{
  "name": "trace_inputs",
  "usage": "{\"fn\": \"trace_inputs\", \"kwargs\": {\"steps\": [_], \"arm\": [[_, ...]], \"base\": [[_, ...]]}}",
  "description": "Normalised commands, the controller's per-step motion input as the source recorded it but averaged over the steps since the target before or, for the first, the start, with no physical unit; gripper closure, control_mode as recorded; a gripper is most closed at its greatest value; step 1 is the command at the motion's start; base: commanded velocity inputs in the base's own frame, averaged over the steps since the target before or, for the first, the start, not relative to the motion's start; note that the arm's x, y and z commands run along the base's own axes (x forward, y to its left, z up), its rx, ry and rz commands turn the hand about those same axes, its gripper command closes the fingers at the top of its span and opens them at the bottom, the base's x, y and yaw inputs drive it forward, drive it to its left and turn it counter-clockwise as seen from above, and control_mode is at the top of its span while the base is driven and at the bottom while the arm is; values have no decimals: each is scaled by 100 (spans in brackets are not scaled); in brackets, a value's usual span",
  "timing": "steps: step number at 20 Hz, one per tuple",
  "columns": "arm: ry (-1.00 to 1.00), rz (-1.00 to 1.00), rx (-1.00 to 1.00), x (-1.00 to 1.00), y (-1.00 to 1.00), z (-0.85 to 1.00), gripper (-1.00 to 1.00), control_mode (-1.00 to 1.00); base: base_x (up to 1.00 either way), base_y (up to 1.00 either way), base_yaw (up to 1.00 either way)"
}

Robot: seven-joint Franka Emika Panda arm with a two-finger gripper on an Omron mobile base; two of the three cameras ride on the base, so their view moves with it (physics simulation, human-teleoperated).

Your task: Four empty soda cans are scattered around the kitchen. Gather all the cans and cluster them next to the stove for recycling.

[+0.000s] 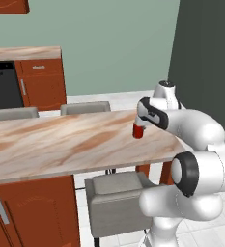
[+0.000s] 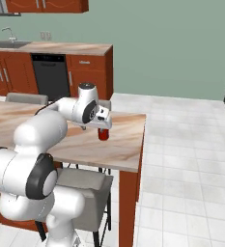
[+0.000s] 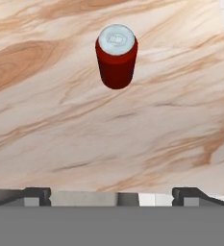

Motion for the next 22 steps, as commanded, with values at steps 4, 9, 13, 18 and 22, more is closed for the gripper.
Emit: {"fn": "trace_inputs", "kwargs": {"steps": [4, 9, 13, 18, 22], "arm": [[0, 0, 0, 24, 1, 0, -100, -100], [0, 0, 0, 20, 0, 0, -100, -100], [0, 0, 0, 27, 0, 0, -100, -100], [0, 0, 0, 29, 0, 0, -100, -100], [0, 0, 0, 26, 0, -2, -100, -100]], "base": [[0, 0, 0], [0, 0, 0], [0, 0, 0], [0, 0, 0], [0, 0, 0]]}}
